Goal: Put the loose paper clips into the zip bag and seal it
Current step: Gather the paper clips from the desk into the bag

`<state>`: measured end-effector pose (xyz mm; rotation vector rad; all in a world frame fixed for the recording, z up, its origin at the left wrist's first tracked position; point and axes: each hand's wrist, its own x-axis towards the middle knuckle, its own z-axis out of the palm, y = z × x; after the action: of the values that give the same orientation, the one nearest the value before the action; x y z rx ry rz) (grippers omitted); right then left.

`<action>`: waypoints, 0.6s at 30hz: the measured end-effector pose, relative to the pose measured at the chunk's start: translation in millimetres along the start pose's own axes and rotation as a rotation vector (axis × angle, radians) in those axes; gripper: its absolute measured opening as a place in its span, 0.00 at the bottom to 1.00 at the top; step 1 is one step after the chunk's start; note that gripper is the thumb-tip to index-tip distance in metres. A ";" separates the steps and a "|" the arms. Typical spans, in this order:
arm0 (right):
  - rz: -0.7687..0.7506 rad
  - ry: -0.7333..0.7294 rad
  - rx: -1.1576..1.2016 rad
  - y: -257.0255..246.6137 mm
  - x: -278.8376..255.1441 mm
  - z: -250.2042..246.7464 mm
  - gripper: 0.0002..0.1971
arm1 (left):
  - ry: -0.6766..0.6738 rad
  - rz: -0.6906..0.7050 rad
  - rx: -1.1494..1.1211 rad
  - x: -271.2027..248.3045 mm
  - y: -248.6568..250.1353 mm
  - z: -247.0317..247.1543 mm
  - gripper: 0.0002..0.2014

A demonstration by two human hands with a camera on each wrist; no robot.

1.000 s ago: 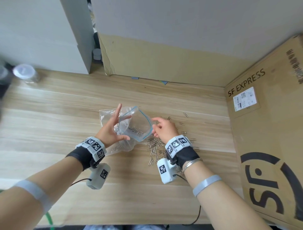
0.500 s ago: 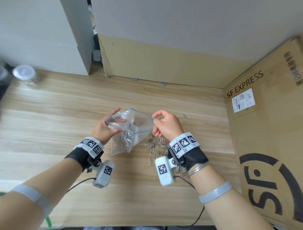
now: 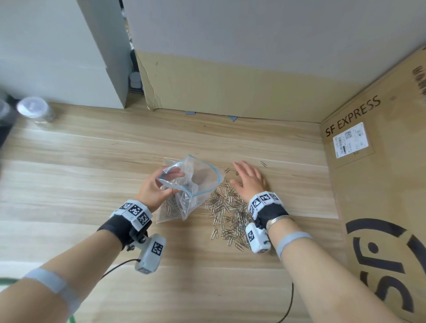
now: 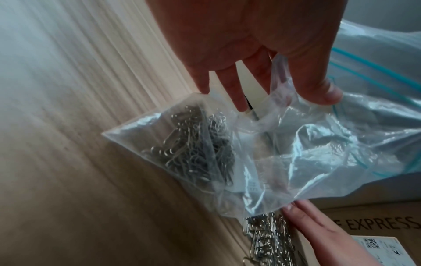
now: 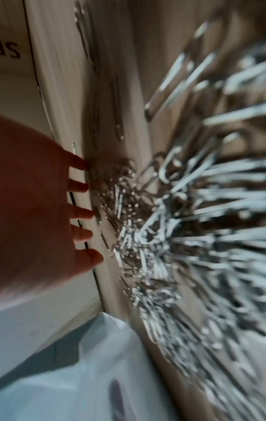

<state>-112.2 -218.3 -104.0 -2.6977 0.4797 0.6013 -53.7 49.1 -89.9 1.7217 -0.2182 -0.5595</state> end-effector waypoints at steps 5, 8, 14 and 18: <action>-0.219 -0.108 -0.132 -9.7 -20.1 4.3 0.31 | -0.020 -0.019 -0.012 3.3 1.8 2.5 0.23; -0.275 -0.182 -0.192 -10.2 -38.0 2.9 0.37 | -0.030 -0.015 -0.010 5.1 2.7 2.5 0.24; -0.300 -0.206 -0.313 -16.9 -43.1 16.9 0.47 | -0.036 -0.019 -0.020 4.7 1.8 2.8 0.24; -0.387 -0.177 -0.277 -20.6 -41.0 17.3 0.36 | -0.046 -0.029 -0.028 5.3 1.5 2.5 0.24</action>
<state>-145.2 -183.2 -95.0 -2.8423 -0.1846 0.8289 -50.0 44.2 -90.1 1.6882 -0.2175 -0.6208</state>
